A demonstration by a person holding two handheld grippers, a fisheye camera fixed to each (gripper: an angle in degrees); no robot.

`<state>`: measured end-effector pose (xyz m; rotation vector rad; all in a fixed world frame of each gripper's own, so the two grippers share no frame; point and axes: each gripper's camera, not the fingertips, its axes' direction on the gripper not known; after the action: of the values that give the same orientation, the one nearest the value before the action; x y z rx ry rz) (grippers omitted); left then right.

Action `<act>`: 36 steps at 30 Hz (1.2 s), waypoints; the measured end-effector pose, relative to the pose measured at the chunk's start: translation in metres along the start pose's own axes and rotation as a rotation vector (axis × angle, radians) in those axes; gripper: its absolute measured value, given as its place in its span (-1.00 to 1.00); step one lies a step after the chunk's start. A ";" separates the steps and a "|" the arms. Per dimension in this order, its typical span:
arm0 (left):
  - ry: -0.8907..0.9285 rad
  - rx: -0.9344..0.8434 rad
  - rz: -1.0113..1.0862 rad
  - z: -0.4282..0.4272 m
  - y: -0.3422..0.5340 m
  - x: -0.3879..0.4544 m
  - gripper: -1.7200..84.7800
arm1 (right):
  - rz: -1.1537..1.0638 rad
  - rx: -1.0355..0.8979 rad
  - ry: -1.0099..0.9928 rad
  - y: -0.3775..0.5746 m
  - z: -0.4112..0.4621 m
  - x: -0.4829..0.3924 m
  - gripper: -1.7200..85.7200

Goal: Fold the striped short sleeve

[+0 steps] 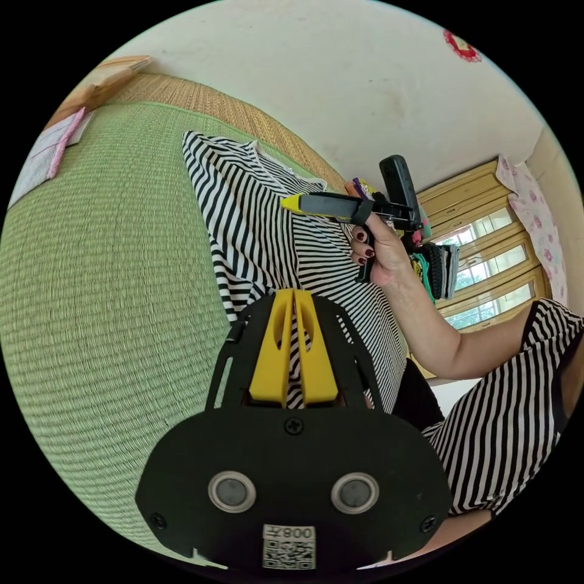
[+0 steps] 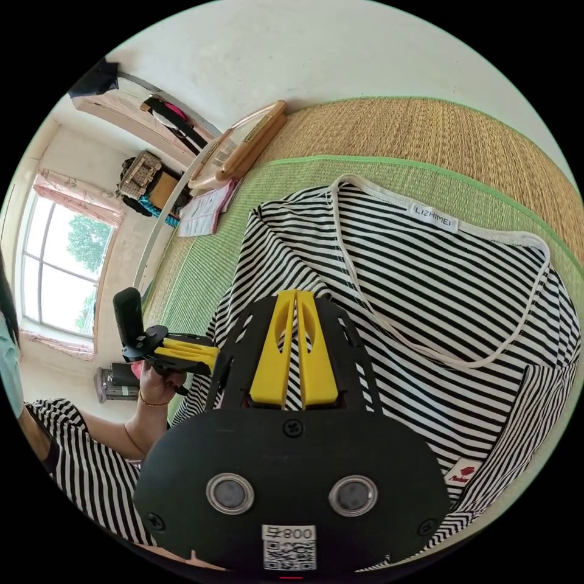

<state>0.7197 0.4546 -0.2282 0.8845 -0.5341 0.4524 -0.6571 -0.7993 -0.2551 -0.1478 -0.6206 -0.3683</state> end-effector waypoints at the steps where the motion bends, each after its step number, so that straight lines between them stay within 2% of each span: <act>1: 0.001 0.028 -0.003 -0.005 0.001 0.000 -0.95 | -0.012 0.005 -0.001 -0.003 0.000 -0.005 -0.94; 9: -0.020 0.062 -0.048 -0.018 0.006 -0.008 -0.95 | -0.200 -0.024 0.057 -0.090 0.042 -0.081 -0.80; 17: -0.011 0.065 -0.063 -0.028 0.010 -0.013 -0.96 | -0.224 -0.118 0.173 -0.133 0.100 -0.103 -0.87; 28: -0.026 0.090 -0.085 -0.051 0.022 -0.014 -0.95 | -0.156 -0.100 0.055 -0.135 0.083 -0.082 -0.89; 36: -0.021 0.107 -0.083 -0.067 0.029 -0.010 -0.96 | -0.173 -0.018 0.034 -0.085 -0.007 -0.062 -0.84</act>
<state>0.7117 0.5245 -0.2517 1.0115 -0.4939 0.3998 -0.7326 -0.8616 -0.2951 -0.1052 -0.5987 -0.5423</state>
